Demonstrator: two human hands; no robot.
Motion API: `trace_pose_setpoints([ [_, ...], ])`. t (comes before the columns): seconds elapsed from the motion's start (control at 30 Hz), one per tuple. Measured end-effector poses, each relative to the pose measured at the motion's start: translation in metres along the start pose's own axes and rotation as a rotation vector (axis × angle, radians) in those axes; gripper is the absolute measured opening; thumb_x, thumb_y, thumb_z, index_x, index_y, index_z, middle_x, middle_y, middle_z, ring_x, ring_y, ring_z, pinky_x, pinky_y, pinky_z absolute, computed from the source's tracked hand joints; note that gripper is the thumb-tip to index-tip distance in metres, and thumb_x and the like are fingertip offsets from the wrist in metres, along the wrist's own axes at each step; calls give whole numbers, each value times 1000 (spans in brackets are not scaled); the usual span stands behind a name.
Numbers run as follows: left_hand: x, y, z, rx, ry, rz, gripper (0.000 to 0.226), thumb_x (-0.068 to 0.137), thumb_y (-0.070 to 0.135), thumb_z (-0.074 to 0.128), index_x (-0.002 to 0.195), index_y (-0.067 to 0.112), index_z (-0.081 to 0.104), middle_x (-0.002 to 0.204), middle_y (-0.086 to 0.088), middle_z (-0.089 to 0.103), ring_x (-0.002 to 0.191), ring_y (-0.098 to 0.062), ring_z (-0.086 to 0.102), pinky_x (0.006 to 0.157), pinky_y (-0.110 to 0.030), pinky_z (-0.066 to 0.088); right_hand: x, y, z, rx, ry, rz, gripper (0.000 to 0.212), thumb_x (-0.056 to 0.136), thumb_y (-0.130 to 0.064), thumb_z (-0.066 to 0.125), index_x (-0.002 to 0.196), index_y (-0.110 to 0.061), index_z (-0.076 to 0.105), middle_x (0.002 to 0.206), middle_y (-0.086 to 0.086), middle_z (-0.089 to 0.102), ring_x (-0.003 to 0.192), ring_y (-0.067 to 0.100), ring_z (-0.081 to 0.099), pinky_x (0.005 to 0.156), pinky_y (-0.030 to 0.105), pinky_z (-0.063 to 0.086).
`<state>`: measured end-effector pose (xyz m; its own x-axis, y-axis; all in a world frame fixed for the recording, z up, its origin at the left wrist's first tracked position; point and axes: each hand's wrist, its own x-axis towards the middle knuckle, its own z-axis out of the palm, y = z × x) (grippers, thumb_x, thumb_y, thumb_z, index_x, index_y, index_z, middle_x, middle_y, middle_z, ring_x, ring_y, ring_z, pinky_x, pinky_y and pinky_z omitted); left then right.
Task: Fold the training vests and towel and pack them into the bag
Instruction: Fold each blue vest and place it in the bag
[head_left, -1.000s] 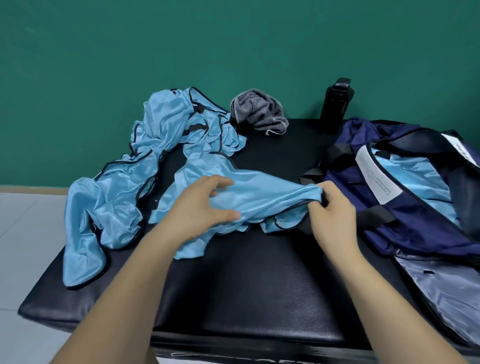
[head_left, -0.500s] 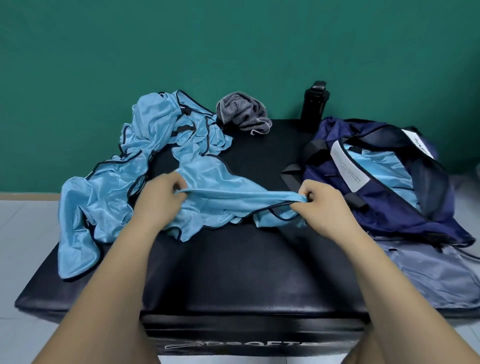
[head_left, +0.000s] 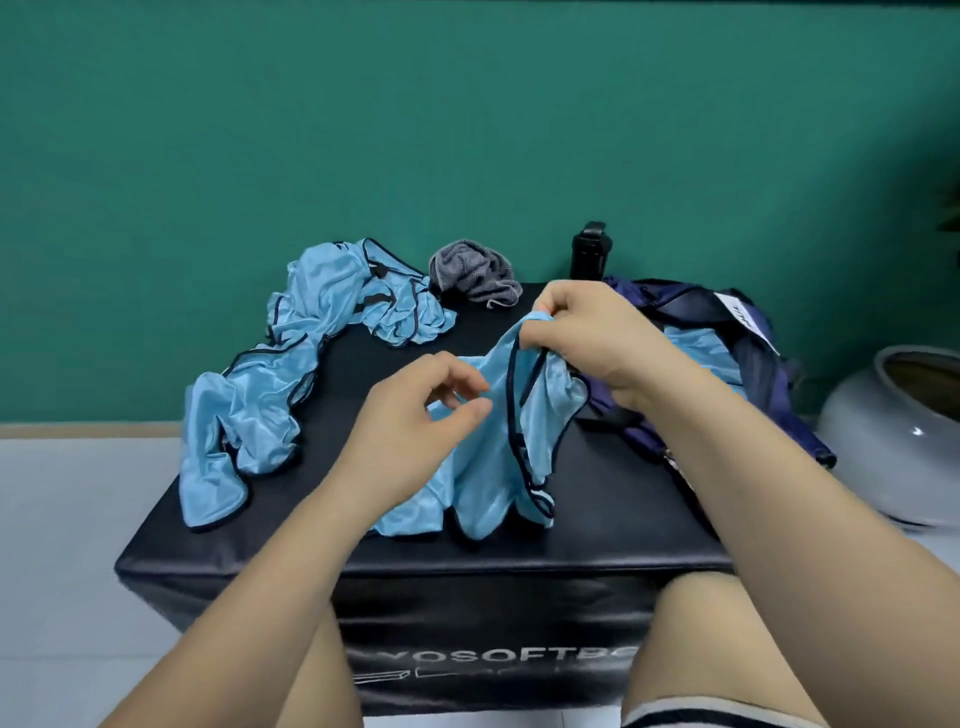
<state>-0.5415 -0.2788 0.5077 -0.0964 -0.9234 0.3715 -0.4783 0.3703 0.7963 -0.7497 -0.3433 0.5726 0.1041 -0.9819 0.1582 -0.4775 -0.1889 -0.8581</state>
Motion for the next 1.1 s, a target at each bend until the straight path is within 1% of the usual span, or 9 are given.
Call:
trace_pose_setpoints([
  [0.13,-10,35,2,1,-93,36,28,89,38,85,112,44,69,101,13,70,93,-10,64,77,-12,44,-12,-28,-2,-18,-32,-37,13,79,-15,77,82,-17,64,58,-9,46,53,10,36,46,23,30],
  [0.2,-9,44,2,66,-117,30,27,88,45,84,104,49,63,96,11,66,87,-10,61,76,-18,46,-17,-40,-2,-32,-55,-50,14,78,-16,77,83,-17,64,64,-4,50,59,14,39,54,27,32],
  [0.33,-10,62,-10,-16,-125,-16,25,89,39,85,81,29,63,74,13,55,65,-8,47,62,-22,39,-26,-60,-10,-59,-52,-78,18,76,-17,81,87,-14,67,63,-5,53,58,15,44,60,30,37],
  [0.47,-9,90,-35,-232,-106,-30,24,89,32,85,86,12,72,75,2,55,71,-12,45,67,-27,34,-39,-76,-28,46,-120,-29,39,79,-25,90,105,-11,65,71,1,62,55,14,51,49,25,44],
  [0.57,-4,114,-51,-296,-54,-21,19,91,26,83,89,9,75,80,2,65,73,-9,53,68,-18,41,-52,-79,-38,152,-153,19,52,81,-41,90,116,-13,63,81,5,70,68,18,61,63,33,56],
  [0.7,6,139,-63,-328,-18,-96,25,91,33,83,90,11,73,83,0,65,77,-15,51,68,-29,40,-76,-80,-50,225,-55,-13,62,90,-63,74,113,-7,64,85,3,70,71,17,66,72,36,57],
  [0.8,10,157,-68,-431,-40,-126,19,93,31,81,101,14,77,87,-2,71,72,-17,58,67,-25,46,-97,-81,-50,227,-136,-46,57,96,-65,64,105,-9,72,90,5,75,80,20,70,81,40,57],
  [0.97,11,181,-73,-536,-136,-77,22,98,30,76,118,20,77,101,1,75,87,-19,63,82,-31,48,-109,-89,-48,325,-201,-97,58,88,-63,75,119,-14,78,127,15,74,105,21,67,105,45,53],
  [1.1,11,198,-85,-586,-148,-40,31,99,28,74,129,19,73,111,3,76,92,-16,66,79,-27,47,-110,-109,-53,498,-222,1,79,74,-73,82,130,-17,76,132,11,73,114,31,67,115,49,45],
])
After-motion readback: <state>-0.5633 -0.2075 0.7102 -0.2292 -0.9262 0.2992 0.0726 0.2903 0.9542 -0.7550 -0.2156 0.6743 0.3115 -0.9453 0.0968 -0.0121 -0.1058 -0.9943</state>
